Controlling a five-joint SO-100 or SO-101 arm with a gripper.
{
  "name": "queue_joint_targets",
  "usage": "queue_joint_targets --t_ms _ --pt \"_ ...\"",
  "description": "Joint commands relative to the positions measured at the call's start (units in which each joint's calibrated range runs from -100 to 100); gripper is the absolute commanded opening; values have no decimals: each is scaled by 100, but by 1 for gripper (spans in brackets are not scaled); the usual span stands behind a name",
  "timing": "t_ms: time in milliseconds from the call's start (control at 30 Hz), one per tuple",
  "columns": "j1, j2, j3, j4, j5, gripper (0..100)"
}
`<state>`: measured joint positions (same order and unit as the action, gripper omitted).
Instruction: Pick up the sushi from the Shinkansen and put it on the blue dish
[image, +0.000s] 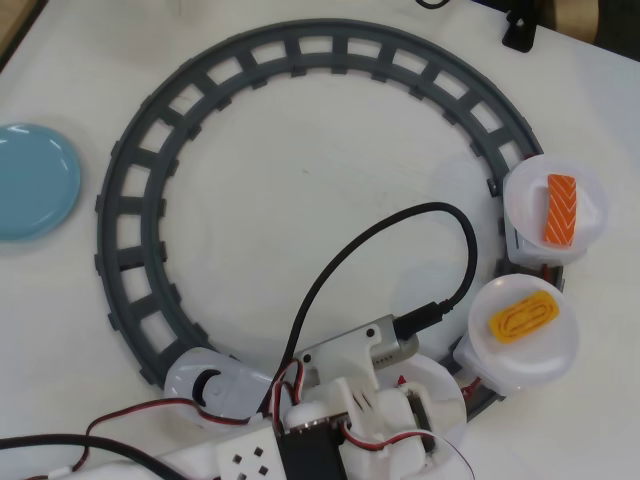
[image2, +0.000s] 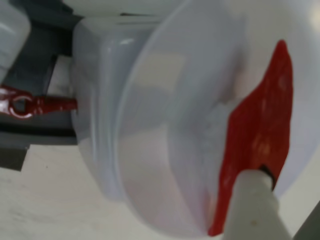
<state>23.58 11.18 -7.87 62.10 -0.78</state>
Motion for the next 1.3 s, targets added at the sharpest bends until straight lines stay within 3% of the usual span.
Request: queue_joint_targets --t_ms 0,400,633,767,1033,1267 --pt "-52 -35 111 -15 -79 24" --pt "-201 -301 -133 1013 -121 24" --pt "-201 -599 120 1030 -200 23" --pt "-184 -632 300 1030 -268 1" --pt "-140 -641 363 1021 -383 3" --pt "-536 -865 -1017 1132 -32 3"
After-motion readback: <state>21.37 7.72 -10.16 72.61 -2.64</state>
